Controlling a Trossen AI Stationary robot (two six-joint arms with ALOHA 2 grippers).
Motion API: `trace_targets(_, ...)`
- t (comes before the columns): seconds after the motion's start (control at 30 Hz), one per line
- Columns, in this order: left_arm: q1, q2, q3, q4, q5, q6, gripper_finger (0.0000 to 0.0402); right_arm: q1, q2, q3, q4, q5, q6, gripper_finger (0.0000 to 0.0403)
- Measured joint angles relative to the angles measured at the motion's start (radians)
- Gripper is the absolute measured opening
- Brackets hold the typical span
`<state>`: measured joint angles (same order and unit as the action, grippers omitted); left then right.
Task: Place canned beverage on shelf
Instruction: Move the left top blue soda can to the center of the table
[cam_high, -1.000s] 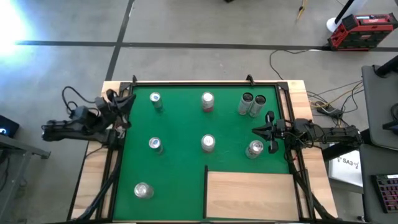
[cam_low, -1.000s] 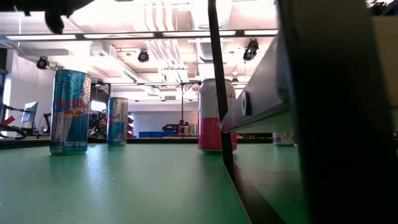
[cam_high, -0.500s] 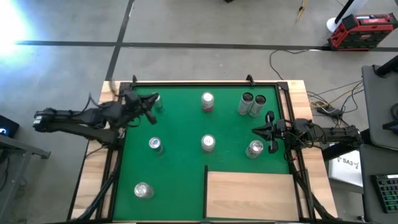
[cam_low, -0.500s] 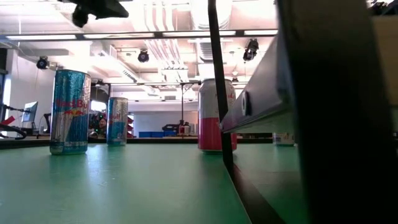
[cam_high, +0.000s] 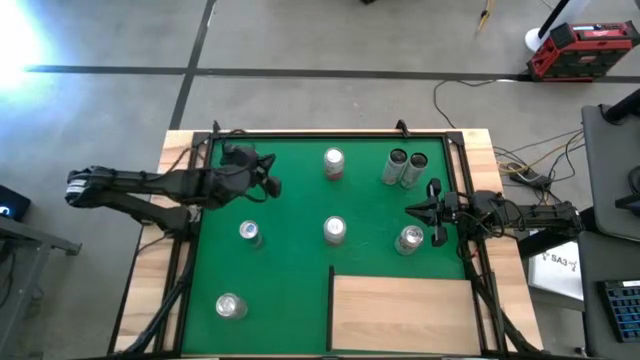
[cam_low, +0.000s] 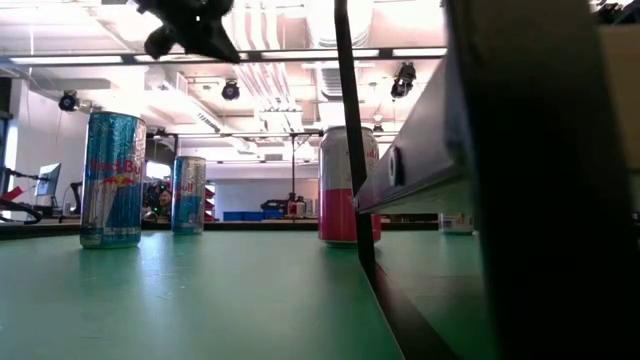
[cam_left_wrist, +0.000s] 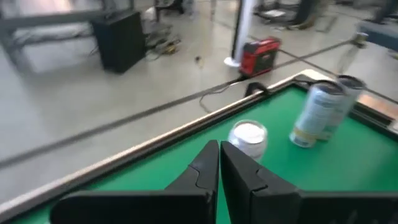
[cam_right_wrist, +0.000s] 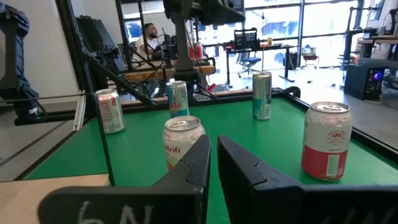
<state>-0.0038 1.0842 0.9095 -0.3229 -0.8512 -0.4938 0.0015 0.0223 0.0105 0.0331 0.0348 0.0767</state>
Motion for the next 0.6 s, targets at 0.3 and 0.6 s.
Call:
trace_targets(0.3, 0.041, 0.031, 0.0, -0.306, 0.004, -0.485, 0.0, 0.0, 0.0, 0.0, 0.0, 0.0, 0.001, 0.0022)
trace_targets(0.6, 0.103, 0.031, 0.0, -0.481, 0.136, -0.788, 0.0, 0.0, 0.0, 0.0, 0.0, 0.0, 0.001, 0.0022)
